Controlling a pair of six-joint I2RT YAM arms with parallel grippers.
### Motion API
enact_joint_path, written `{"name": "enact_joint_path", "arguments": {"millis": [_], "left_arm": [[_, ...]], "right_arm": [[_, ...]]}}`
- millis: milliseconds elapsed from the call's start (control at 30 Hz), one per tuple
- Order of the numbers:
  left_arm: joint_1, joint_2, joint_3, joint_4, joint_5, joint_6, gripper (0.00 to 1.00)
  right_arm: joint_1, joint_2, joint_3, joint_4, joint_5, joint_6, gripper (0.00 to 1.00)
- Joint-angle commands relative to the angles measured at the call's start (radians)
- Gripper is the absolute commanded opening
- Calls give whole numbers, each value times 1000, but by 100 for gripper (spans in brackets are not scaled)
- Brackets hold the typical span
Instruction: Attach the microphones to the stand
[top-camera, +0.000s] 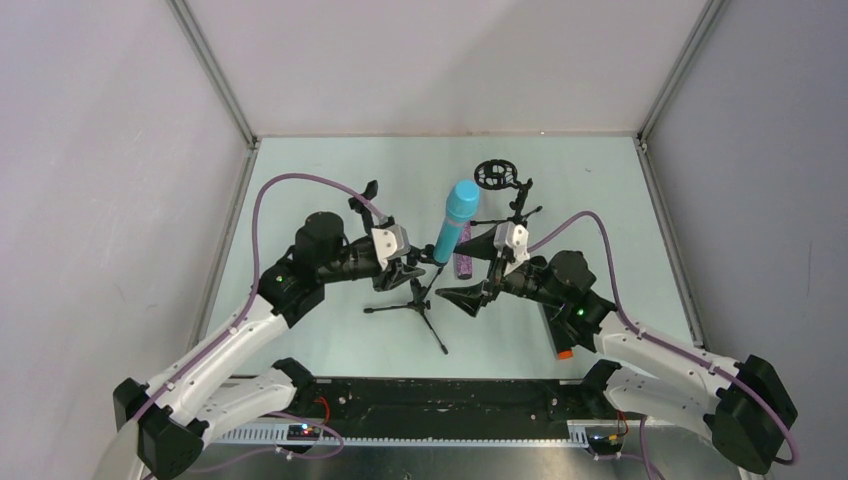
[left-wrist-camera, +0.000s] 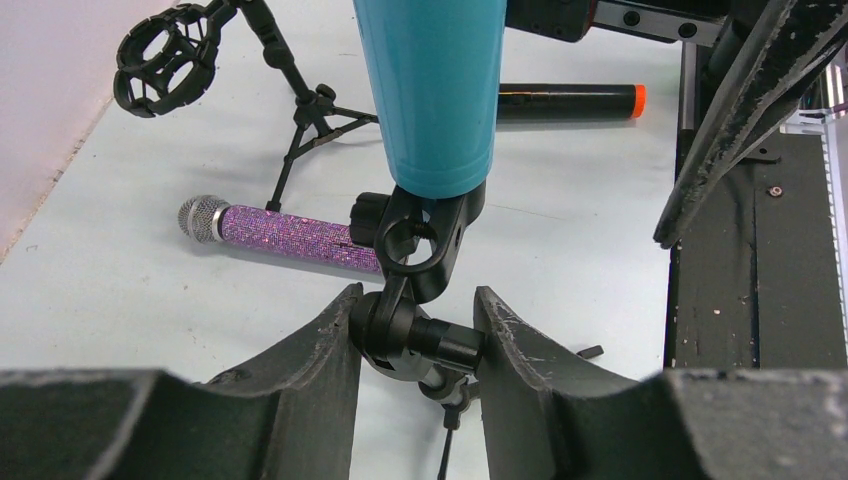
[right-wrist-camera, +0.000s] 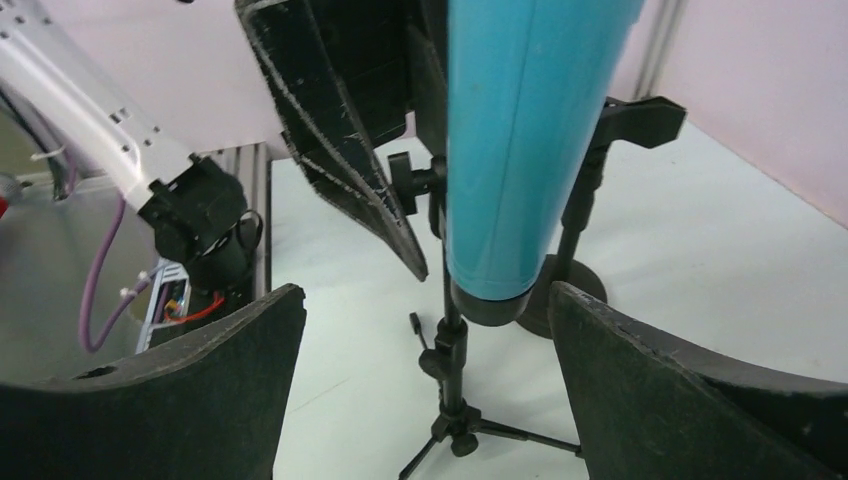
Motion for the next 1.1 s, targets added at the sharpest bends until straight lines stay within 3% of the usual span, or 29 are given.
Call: {"name": "enact_joint_path", "arguments": {"millis": [0, 433, 700, 933, 1000, 1067], "left_arm": [[-2, -31, 4, 47, 20, 30, 4], [-3, -31, 1, 48, 24, 35, 4], [-4, -29, 0, 47, 29, 33, 4], [-7, -31, 0, 48, 32, 31, 4], [-8, -33, 0, 47, 34, 31, 4], [-8, -35, 0, 48, 35, 34, 11]], "right_arm": [[-34, 23, 15, 27, -174, -43, 93], [-115, 171, 25, 279, -266, 66, 85], [-85, 223, 105, 254, -289, 72, 70], [-86, 248, 128, 256, -275, 82, 45], [-87, 248, 130, 246, -260, 80, 34], [-88, 250, 131, 237, -246, 78, 20]]}}
